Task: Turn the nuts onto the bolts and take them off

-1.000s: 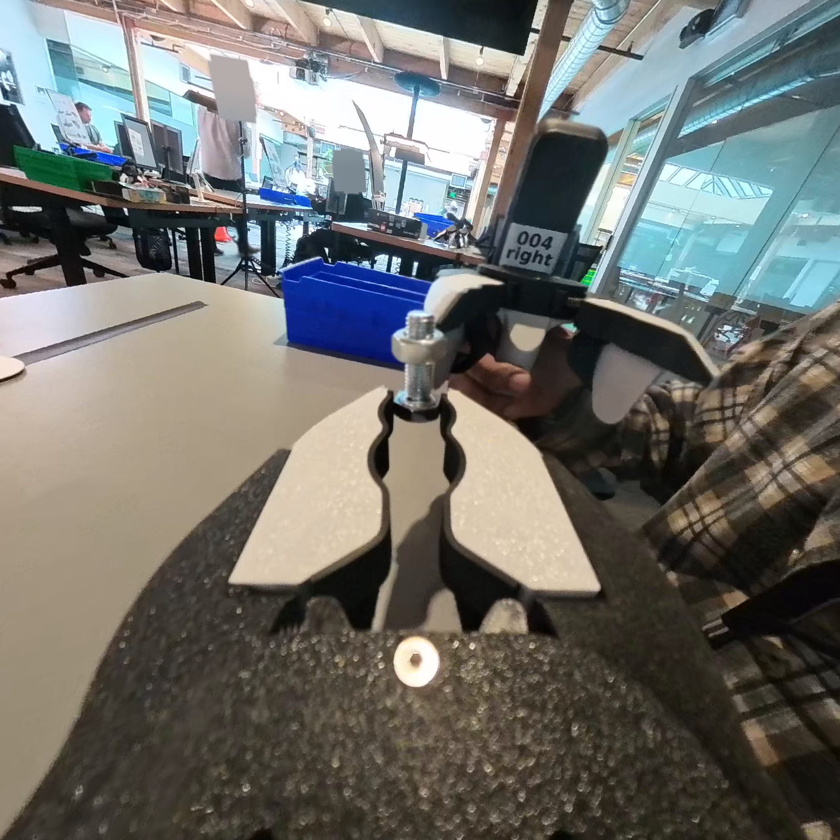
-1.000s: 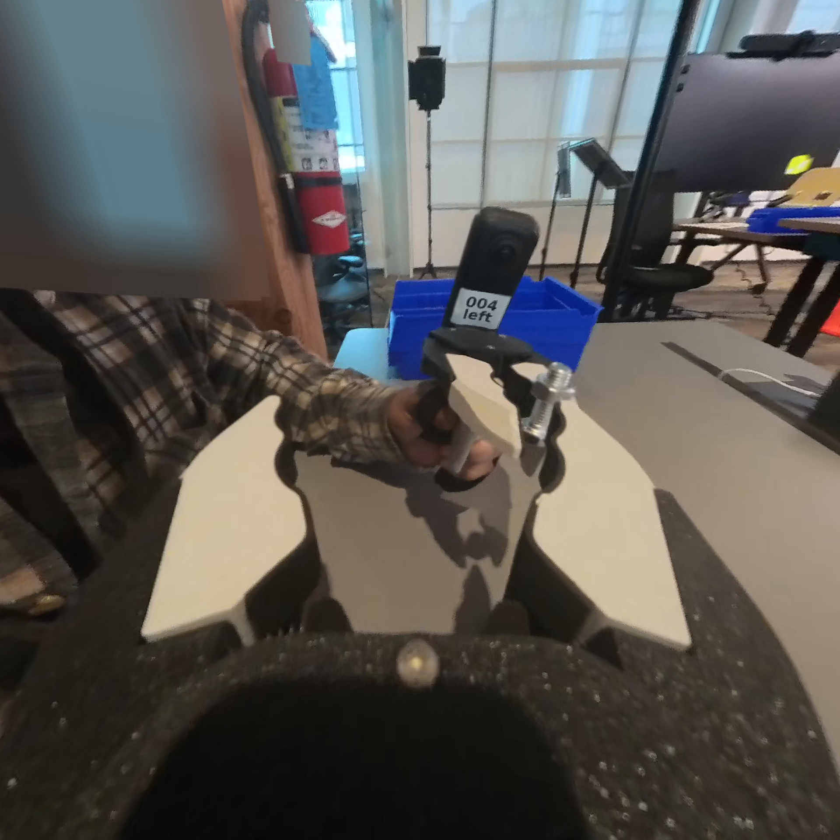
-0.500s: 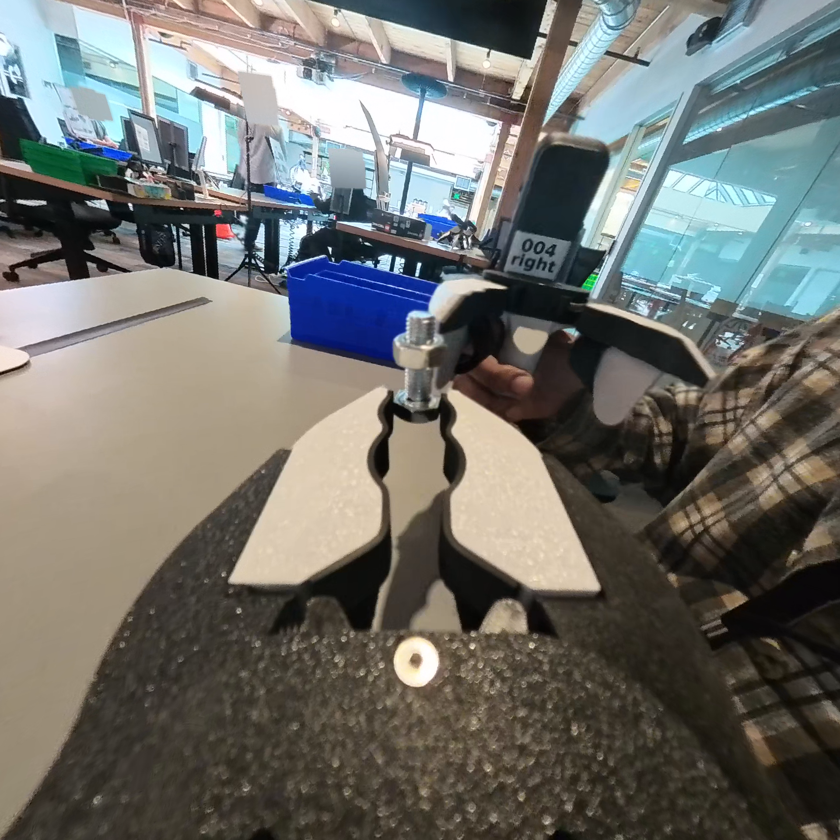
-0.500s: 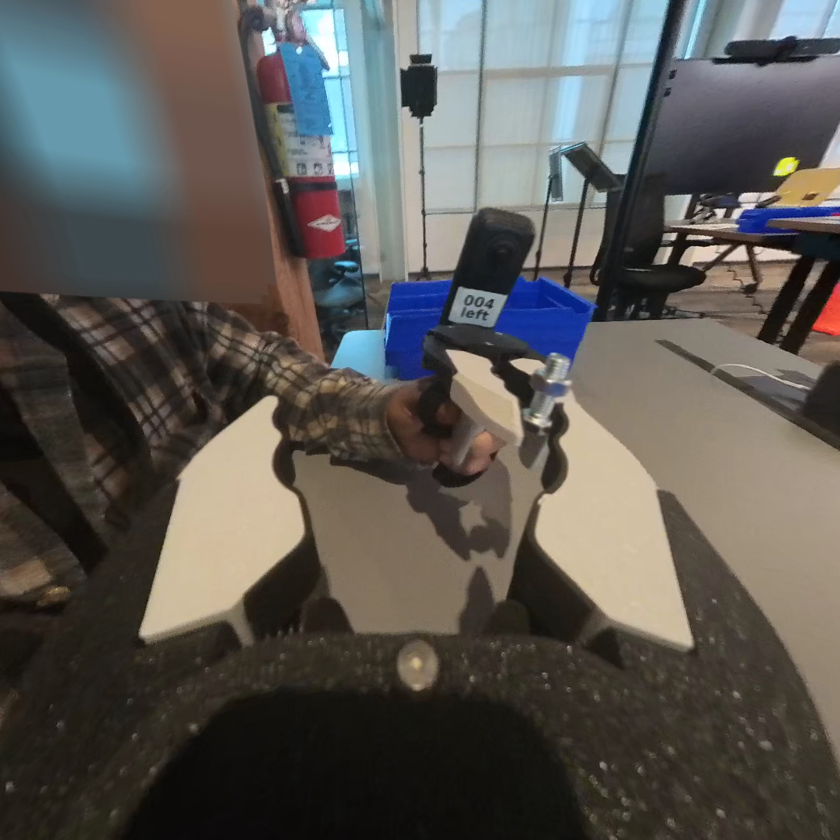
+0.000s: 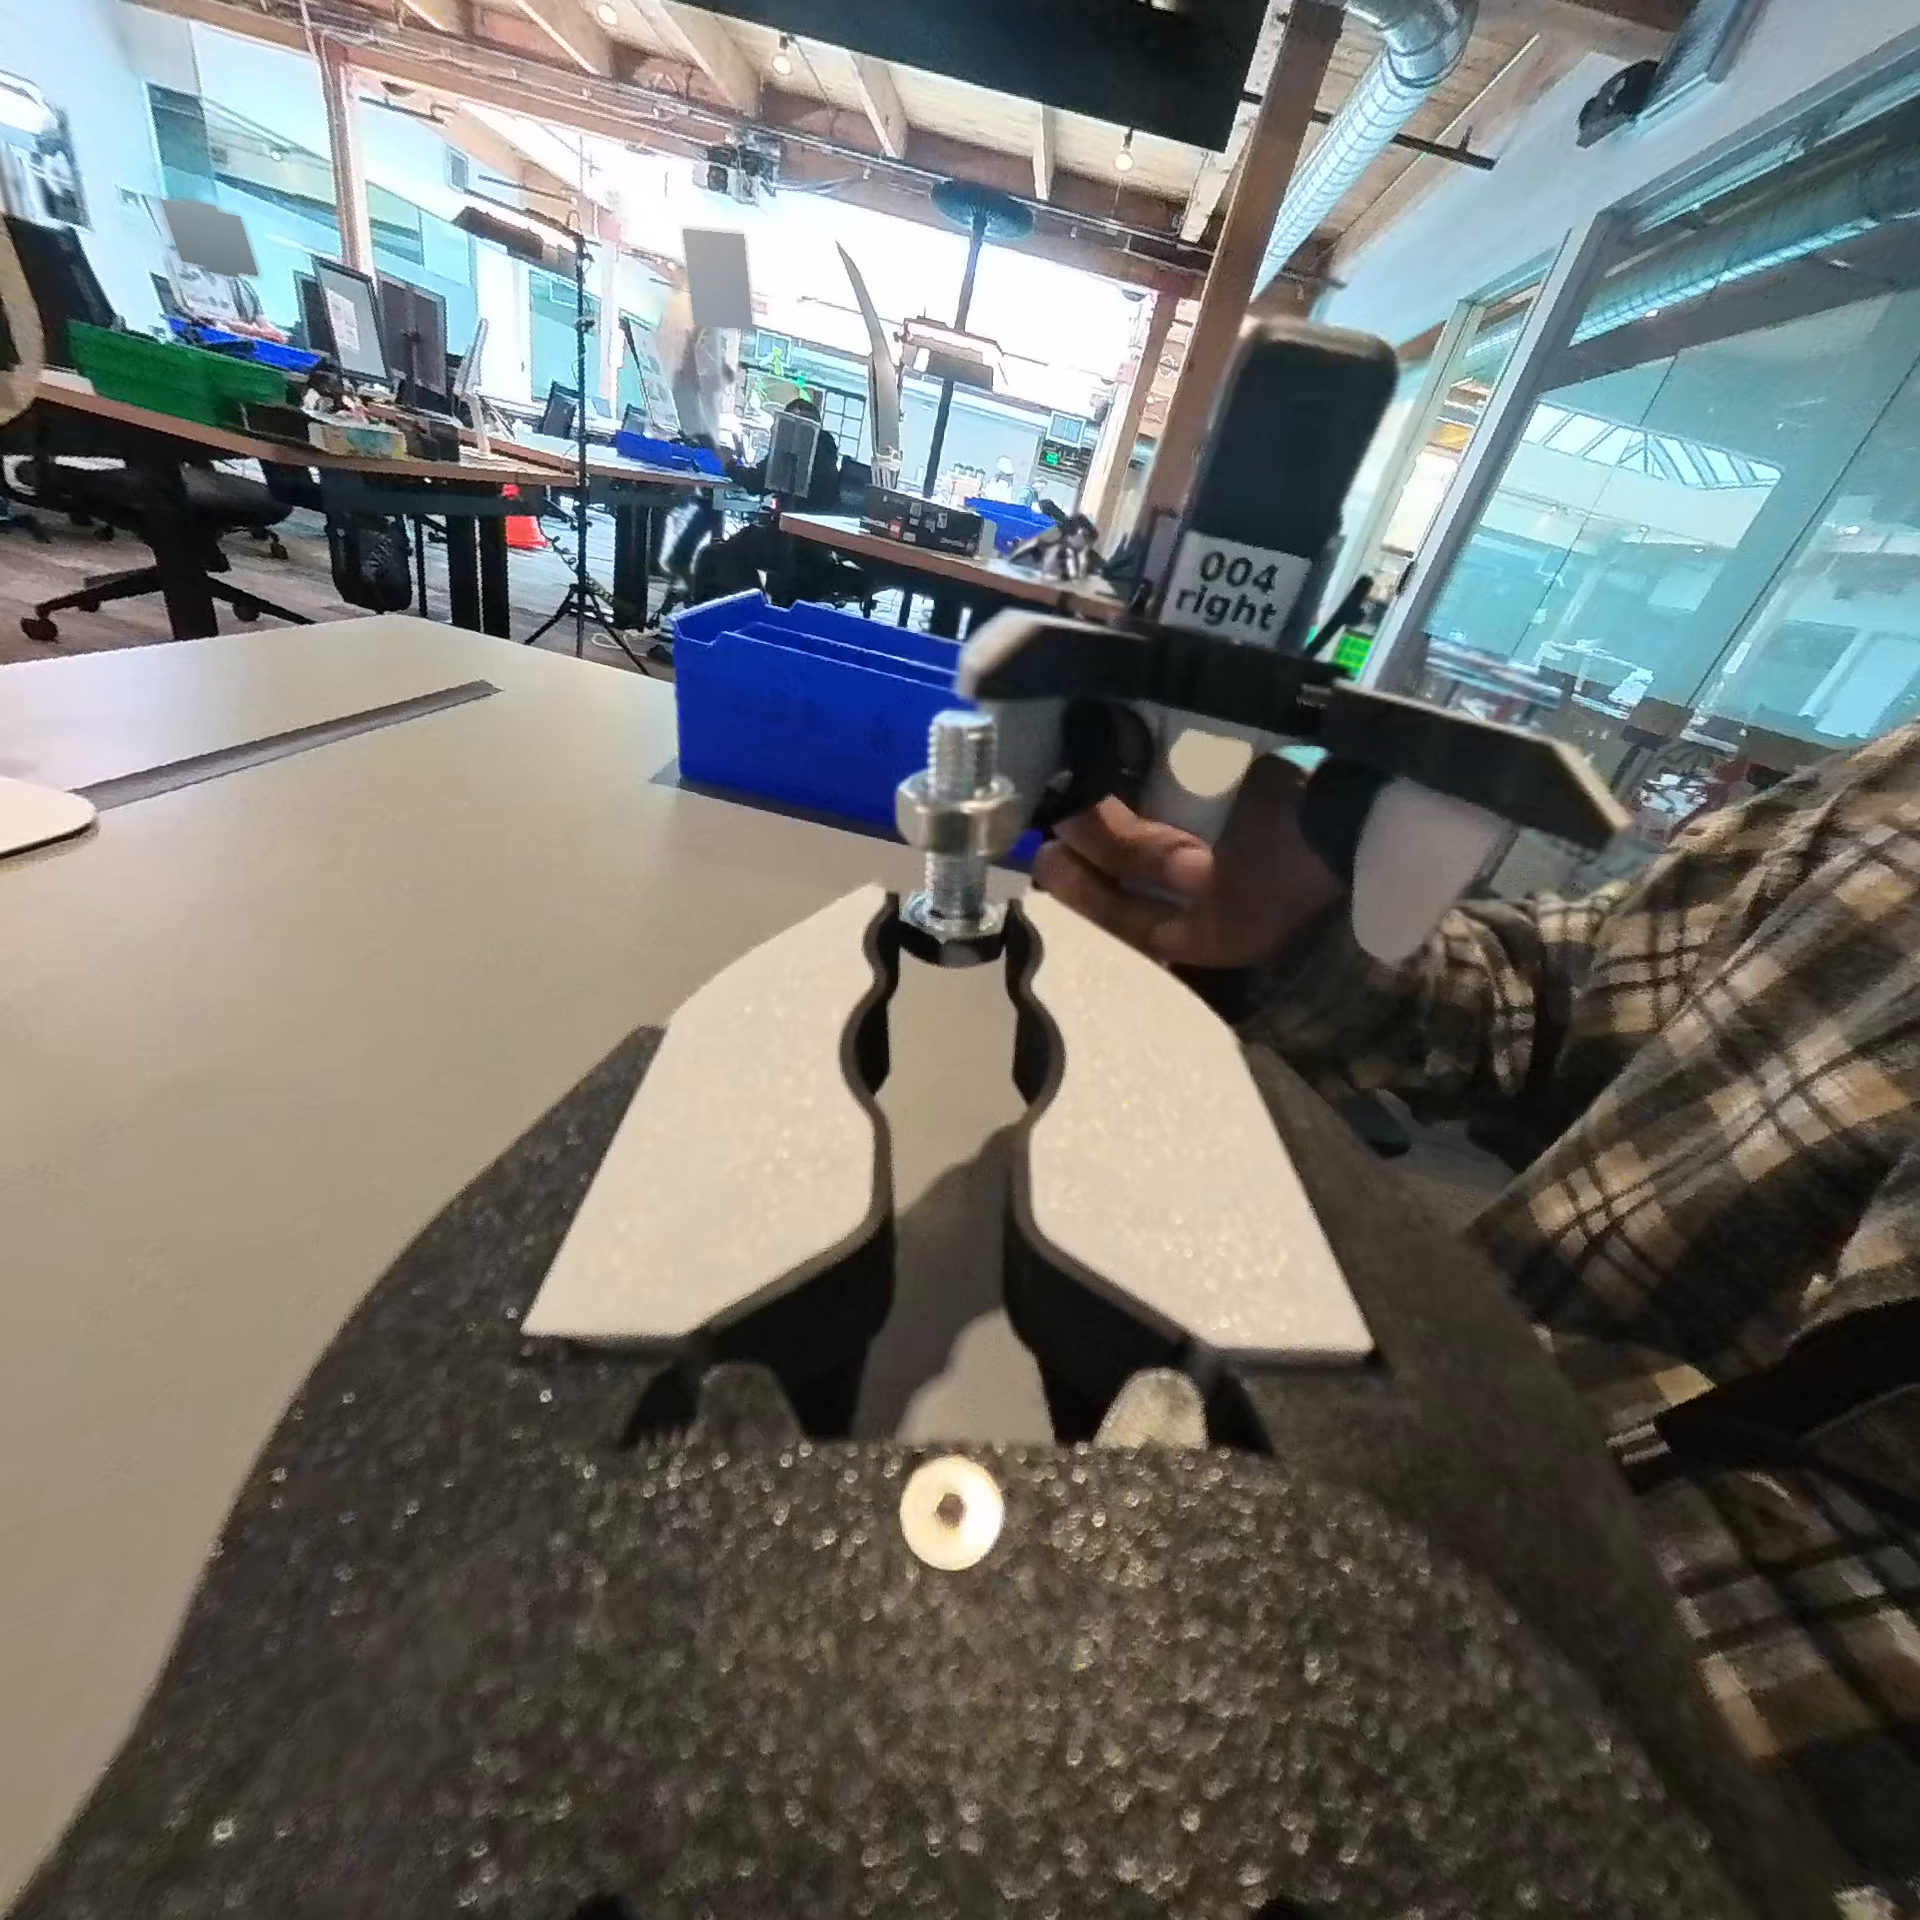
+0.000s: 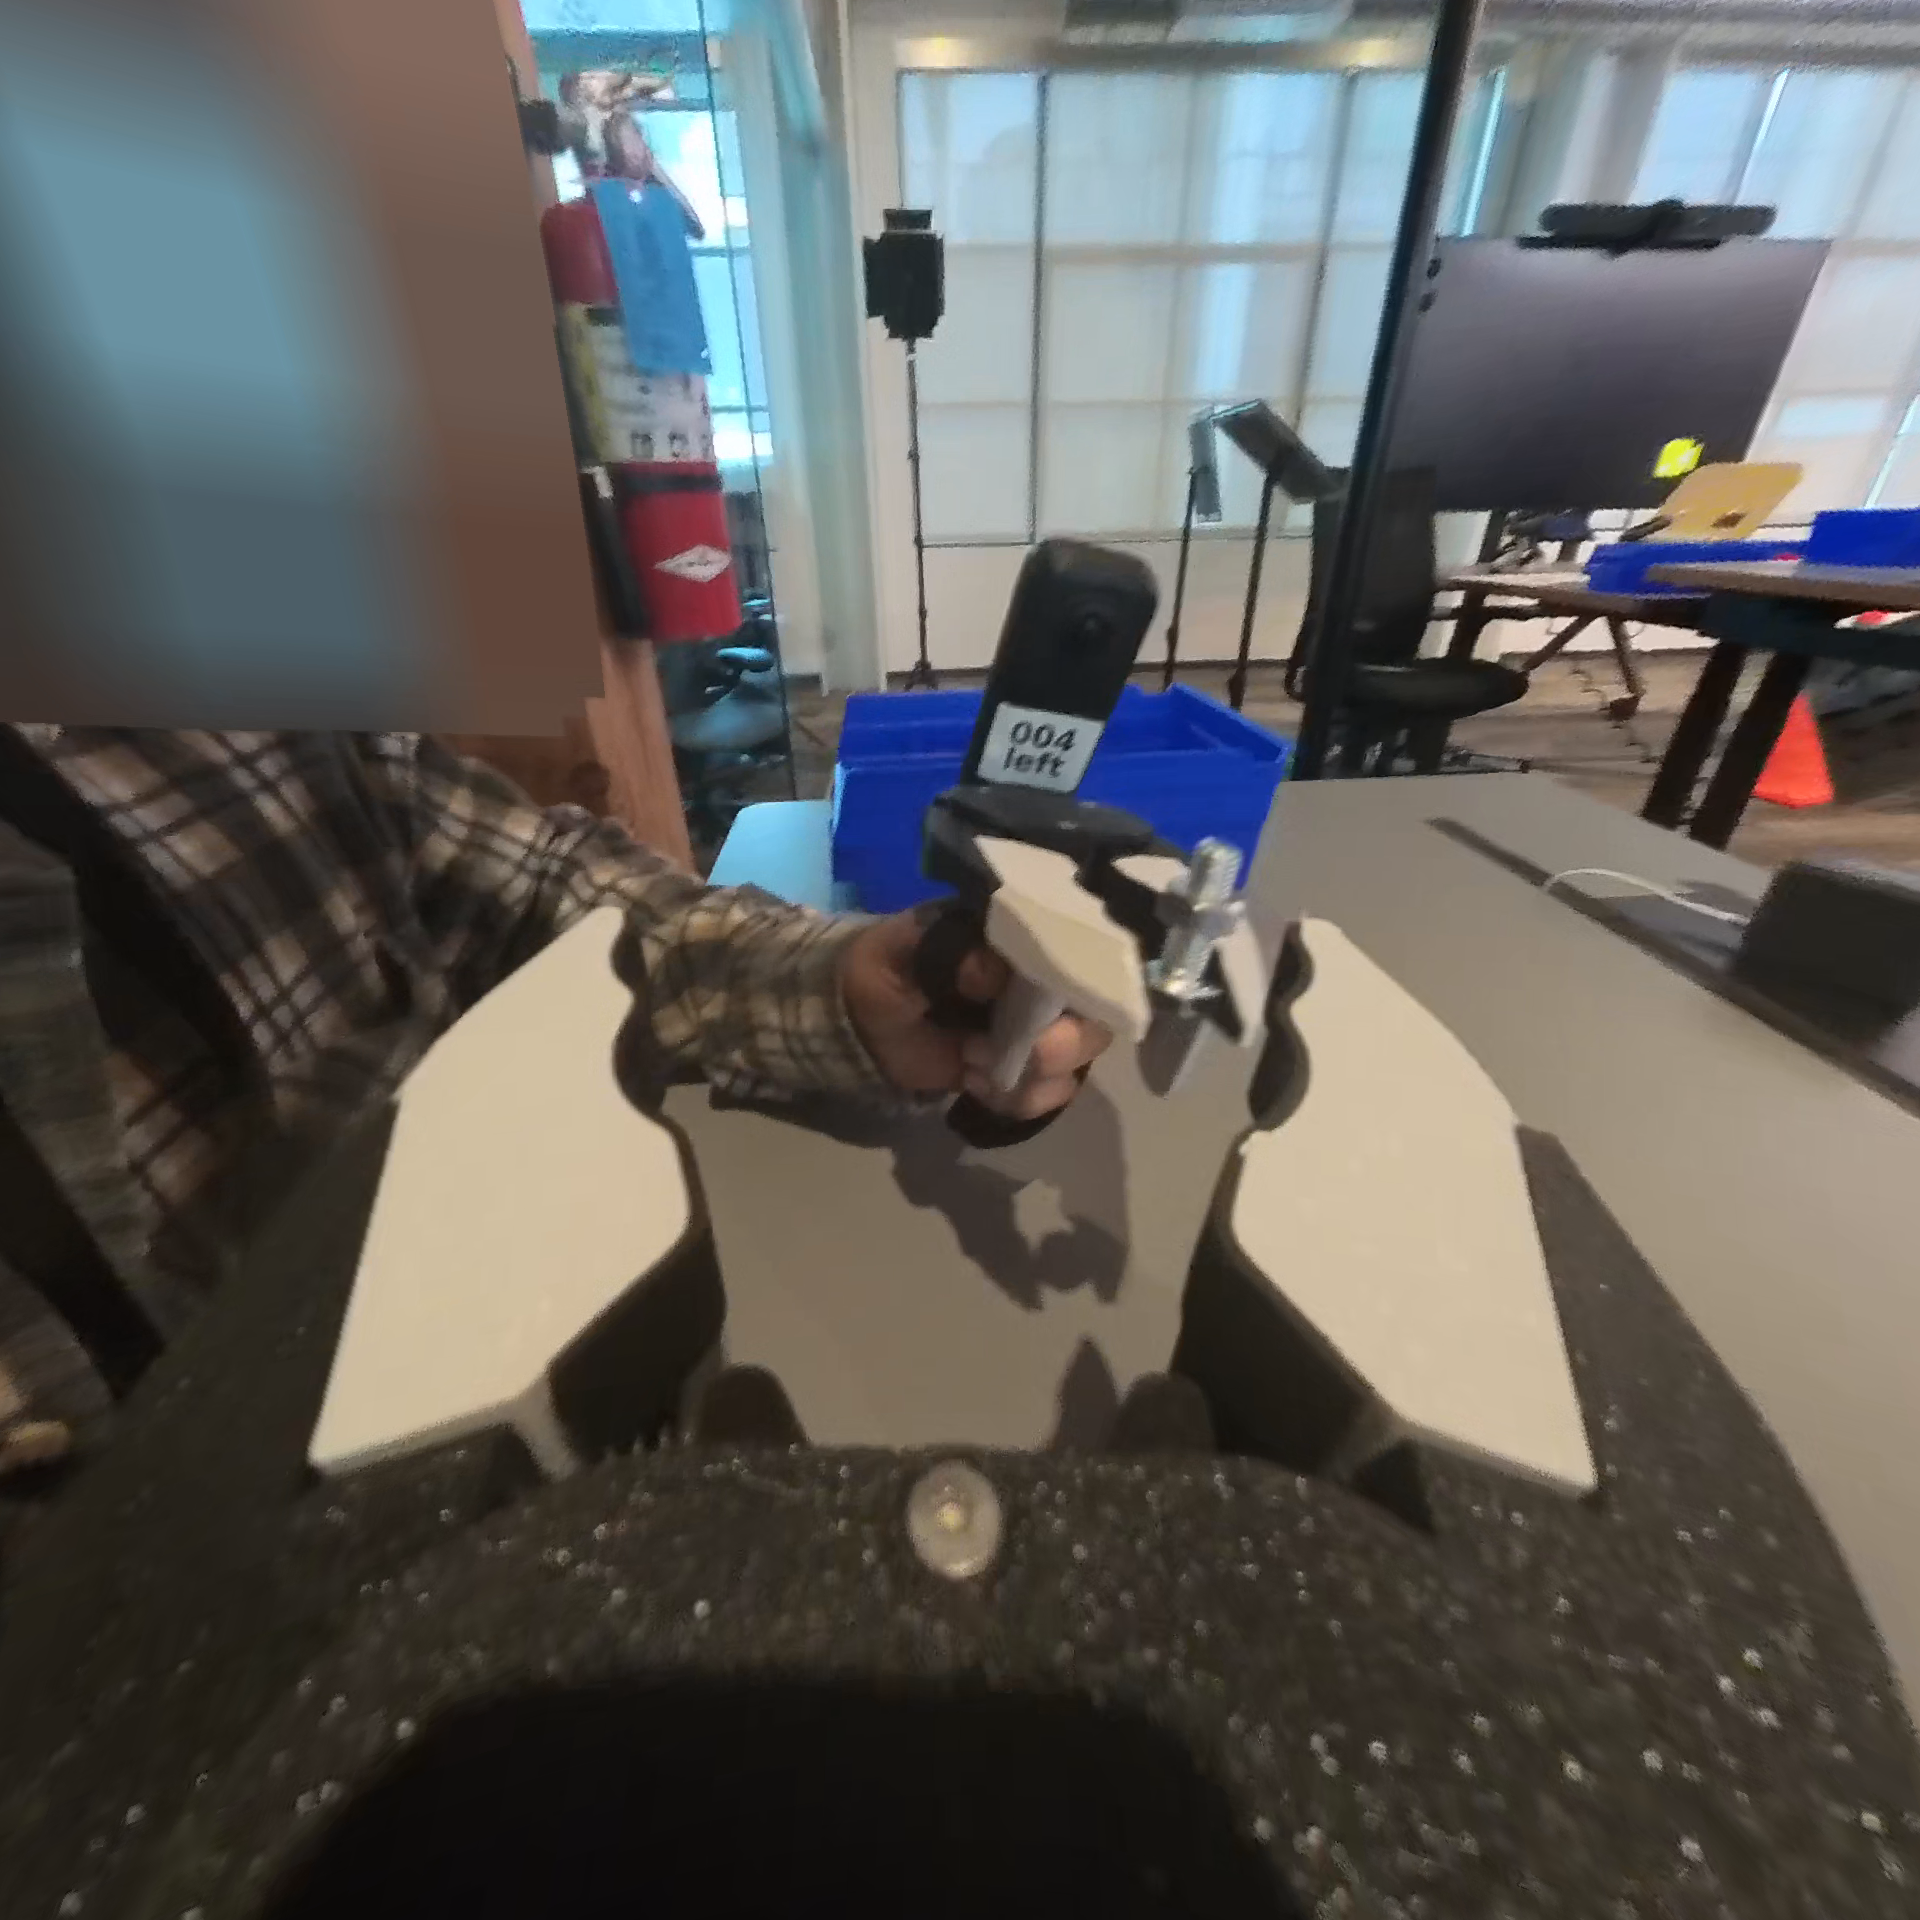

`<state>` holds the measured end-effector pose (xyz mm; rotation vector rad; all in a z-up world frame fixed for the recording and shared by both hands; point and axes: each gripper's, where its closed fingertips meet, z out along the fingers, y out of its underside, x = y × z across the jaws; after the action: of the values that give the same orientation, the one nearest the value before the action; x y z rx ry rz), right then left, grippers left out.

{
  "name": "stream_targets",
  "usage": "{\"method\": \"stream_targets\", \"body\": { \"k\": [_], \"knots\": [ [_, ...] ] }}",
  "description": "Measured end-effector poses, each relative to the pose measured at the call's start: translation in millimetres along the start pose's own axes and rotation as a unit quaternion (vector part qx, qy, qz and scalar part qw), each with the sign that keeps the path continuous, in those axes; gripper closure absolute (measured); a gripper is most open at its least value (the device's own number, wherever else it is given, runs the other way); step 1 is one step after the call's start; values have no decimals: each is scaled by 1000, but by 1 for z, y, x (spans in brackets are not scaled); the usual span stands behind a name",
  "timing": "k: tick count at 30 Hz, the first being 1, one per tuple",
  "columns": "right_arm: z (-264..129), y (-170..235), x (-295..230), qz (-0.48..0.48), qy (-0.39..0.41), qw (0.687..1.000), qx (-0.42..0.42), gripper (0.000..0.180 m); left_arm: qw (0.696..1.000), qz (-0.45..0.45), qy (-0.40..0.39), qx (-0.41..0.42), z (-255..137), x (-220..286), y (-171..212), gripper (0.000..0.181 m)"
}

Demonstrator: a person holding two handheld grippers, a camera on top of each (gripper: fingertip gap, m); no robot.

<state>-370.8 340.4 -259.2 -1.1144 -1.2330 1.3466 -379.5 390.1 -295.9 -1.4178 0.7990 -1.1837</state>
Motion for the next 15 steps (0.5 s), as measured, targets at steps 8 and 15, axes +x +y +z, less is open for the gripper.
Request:
{"method": "stream_targets", "body": {
  "k": [8,15],
  "knots": [
    [32,11,-4,12,-50,998,-30,62,1000,12,9,5,3,9,-2,162],
    [1,1,2,12,8,1000,3,68,1000,-1,15,3,2,7,-1,162]
  ]
}}
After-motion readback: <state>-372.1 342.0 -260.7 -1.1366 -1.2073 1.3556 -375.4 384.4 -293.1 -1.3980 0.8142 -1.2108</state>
